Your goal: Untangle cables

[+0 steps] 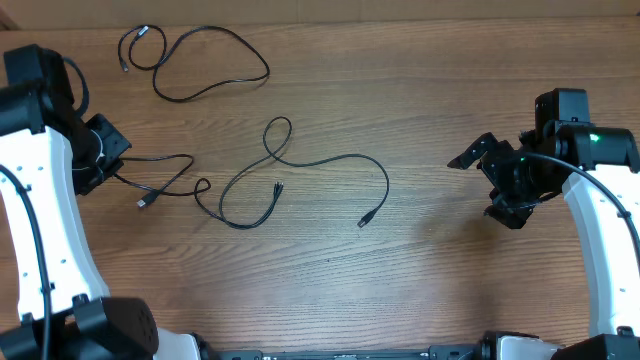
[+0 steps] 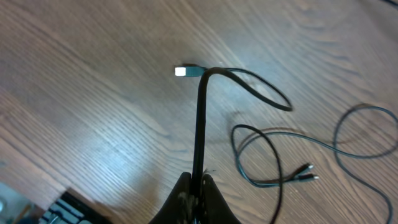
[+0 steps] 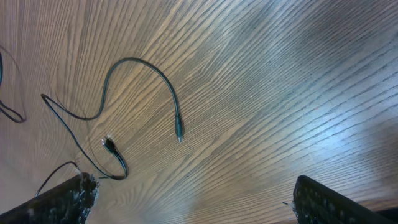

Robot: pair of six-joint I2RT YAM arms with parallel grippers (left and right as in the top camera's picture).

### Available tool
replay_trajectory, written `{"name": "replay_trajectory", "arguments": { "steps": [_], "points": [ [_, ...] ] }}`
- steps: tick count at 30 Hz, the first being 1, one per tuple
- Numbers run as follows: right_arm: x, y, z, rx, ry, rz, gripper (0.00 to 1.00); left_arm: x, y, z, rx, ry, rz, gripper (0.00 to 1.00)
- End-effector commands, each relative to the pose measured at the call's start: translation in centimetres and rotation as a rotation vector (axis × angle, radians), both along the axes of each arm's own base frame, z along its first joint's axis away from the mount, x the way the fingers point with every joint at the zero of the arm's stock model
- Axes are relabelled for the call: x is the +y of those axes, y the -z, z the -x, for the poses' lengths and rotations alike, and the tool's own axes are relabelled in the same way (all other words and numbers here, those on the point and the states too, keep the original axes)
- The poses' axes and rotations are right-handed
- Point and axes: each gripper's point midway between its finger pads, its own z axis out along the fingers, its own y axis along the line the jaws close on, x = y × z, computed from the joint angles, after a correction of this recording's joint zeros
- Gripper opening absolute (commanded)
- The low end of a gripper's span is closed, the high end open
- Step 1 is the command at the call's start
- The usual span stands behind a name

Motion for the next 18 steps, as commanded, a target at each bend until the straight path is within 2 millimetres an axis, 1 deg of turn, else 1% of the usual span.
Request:
{"name": "replay_trajectory", "arguments": {
  "steps": [1,3,4,5,6,7,8,9,13,16,17,18],
  "points": [
    [-0.2,-0.1,-0.2,-0.009,-0.001,0.008,1.0,0.4,0.7,-0.4,0.02,-0.032,0.023,0.04],
    [-0.2,-0.1,-0.2,-0.009,-0.001,0.008,1.0,0.5,1.0,-0.5,0.025,-0.035,0.025,0.04],
    [-0.2,-0.1,-0.2,-0.009,-0.001,0.008,1.0,0.7,1.1,-0.7,0.024,-0.037,0.025,0.09],
    [-0.2,-0.1,-0.2,-0.009,-0.001,0.008,1.0,0.8,1.2,-0.7,0.022,-0.04,0.024,0.19],
    [-0.2,-0.1,-0.2,-0.009,-0.001,0.008,1.0,0.8,1.2,-0.7,0.022,-0.04,0.024,0.24],
    [-0.2,-0.1,-0.2,-0.009,-0.001,0.008,1.0,0.8,1.2,-0.7,0.022,-0.04,0.025,0.25],
    [-0.2,-0.1,-0.2,-0.009,-0.001,0.008,1.0,0.9,1.2,-0.8,0.02,-0.041,0.024,0.29],
    [-0.2,-0.1,-0.2,-0.009,-0.001,0.008,1.0,0.9,1.2,-0.8,0.017,-0.043,0.022,0.38],
    [-0.2,-0.1,-0.2,-0.009,-0.001,0.008,1.0,1.3,1.1,-1.5,-0.009,-0.044,0.009,0.41],
    [-0.2,-0.1,-0.2,-0.009,-0.001,0.008,1.0,1.3,1.1,-1.9,-0.022,-0.044,0.011,0.49],
    [-0.2,-0.1,-0.2,-0.009,-0.001,0.008,1.0,0.7,1.2,-1.8,-0.019,-0.037,0.046,0.53],
    [-0.2,-0.1,-0.2,-0.009,-0.001,0.008,1.0,-0.2,1.3,-1.7,-0.016,-0.026,0.089,0.66]
  ]
}}
